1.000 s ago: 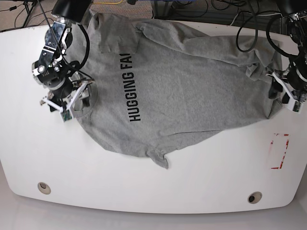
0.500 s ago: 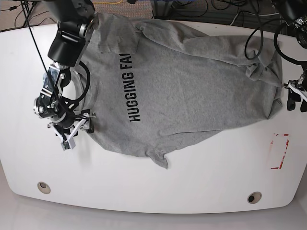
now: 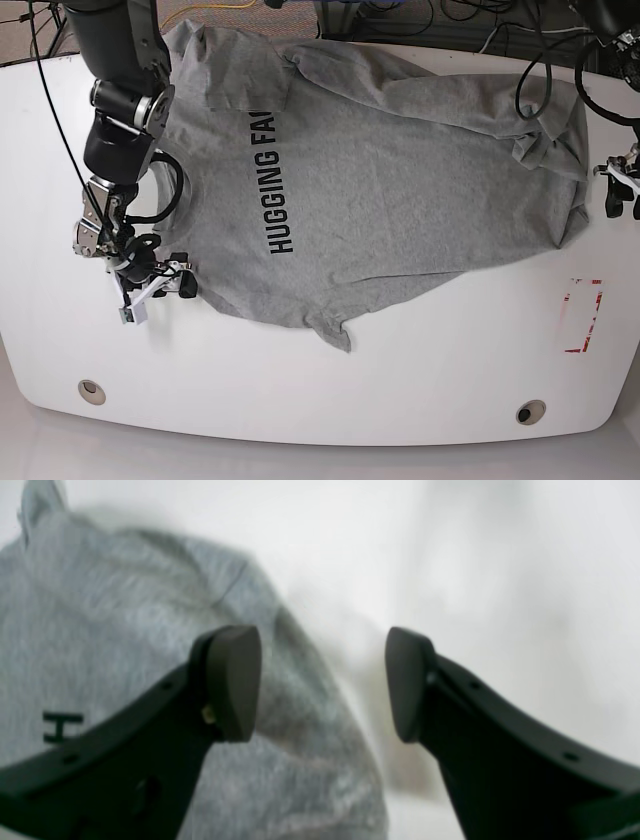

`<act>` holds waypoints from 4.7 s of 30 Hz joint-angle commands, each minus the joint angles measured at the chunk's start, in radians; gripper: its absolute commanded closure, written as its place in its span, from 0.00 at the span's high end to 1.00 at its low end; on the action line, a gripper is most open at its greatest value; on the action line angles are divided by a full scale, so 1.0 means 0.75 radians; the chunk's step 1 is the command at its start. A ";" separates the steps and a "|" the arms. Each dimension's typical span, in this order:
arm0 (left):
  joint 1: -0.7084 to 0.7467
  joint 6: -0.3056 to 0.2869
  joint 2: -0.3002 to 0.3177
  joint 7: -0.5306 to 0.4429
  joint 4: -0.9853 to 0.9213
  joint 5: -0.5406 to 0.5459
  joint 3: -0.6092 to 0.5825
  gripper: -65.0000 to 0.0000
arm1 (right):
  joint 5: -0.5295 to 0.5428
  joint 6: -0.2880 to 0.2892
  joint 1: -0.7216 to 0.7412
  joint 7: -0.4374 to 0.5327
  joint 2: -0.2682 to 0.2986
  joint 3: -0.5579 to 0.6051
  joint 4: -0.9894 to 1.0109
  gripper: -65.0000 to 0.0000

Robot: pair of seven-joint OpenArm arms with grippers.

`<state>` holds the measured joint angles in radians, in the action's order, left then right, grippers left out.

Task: Layout the t-shirt on the table in an organized manner, then fold the t-shirt properly

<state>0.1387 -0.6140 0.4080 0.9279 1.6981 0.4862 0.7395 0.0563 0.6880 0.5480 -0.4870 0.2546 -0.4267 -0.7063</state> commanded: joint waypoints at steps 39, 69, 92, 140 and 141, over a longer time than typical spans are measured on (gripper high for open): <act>-0.294 0.003 0.095 -0.037 -0.614 0.026 0.120 0.46 | -0.123 0.014 0.050 0.035 -0.152 -0.001 0.028 0.00; -0.495 0.003 0.054 -0.189 -1.085 -0.060 -0.066 0.46 | -0.158 0.014 -0.057 0.035 -0.179 -0.011 -0.094 0.00; -0.628 -0.001 0.046 -0.191 -1.334 -0.056 -0.167 0.03 | -0.158 0.014 -0.059 0.035 -0.177 -0.011 -0.097 0.00; -0.554 0.010 0.016 -0.111 -0.491 -0.060 -0.169 0.03 | -0.174 0.014 -0.140 -0.356 -0.177 0.001 -0.864 0.00; -0.562 0.012 0.016 -0.111 -0.485 -0.060 -0.171 0.03 | -0.174 0.014 -0.138 -0.364 -0.177 0.001 -0.874 0.00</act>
<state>-0.2398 -0.6113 0.3939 0.8703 1.2907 0.4294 0.6121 -0.0814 0.7013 0.4126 -0.7681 0.1085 -0.4255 -1.3079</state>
